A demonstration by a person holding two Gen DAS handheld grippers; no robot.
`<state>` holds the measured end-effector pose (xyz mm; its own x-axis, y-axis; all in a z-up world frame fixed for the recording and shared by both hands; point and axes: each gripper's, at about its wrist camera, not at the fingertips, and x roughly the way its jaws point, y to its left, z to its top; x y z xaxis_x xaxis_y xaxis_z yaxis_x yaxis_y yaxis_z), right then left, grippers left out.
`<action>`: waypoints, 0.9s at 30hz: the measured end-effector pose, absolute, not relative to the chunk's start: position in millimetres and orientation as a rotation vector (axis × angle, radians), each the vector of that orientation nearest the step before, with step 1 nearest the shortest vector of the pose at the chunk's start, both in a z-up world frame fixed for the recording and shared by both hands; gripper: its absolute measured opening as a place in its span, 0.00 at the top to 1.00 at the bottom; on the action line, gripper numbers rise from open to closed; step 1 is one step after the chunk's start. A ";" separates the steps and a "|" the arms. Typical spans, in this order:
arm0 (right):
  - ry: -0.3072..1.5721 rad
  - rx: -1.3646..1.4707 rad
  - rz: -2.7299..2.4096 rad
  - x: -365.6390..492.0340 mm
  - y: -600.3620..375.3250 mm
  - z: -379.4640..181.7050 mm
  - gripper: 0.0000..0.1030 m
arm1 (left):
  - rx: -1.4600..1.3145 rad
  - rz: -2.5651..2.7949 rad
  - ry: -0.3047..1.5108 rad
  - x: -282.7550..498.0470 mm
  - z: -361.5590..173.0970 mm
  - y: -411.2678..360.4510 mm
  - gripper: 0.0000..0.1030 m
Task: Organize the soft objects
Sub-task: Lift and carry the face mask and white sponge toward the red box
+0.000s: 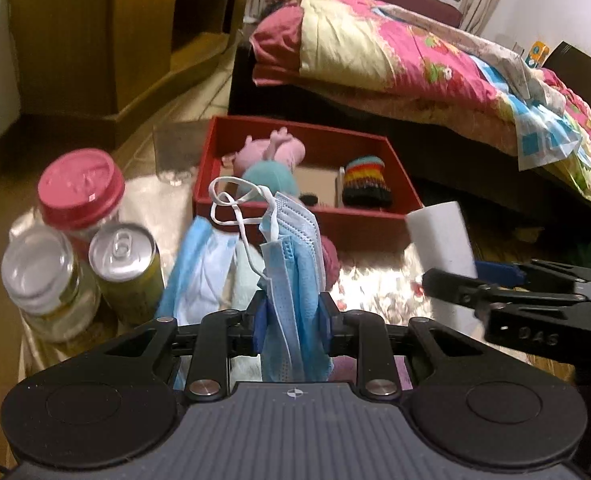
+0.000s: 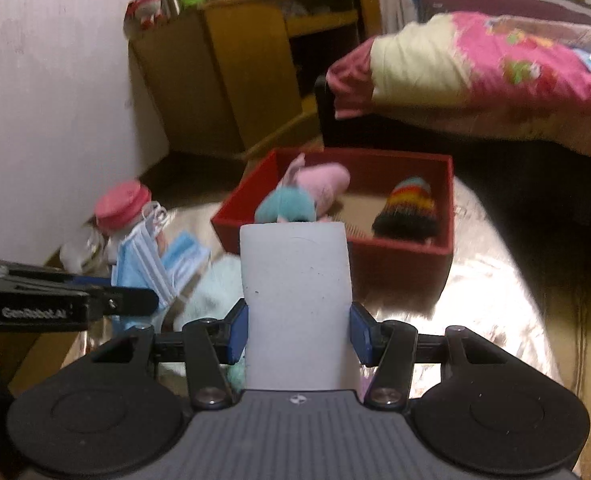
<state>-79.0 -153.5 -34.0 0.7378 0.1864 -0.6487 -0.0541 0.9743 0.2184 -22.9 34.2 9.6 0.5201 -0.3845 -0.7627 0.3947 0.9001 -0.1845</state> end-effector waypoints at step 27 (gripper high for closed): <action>0.368 0.267 -0.034 -47.1 -209.3 42.5 0.78 | 0.004 -0.453 0.752 48.7 51.6 9.9 0.71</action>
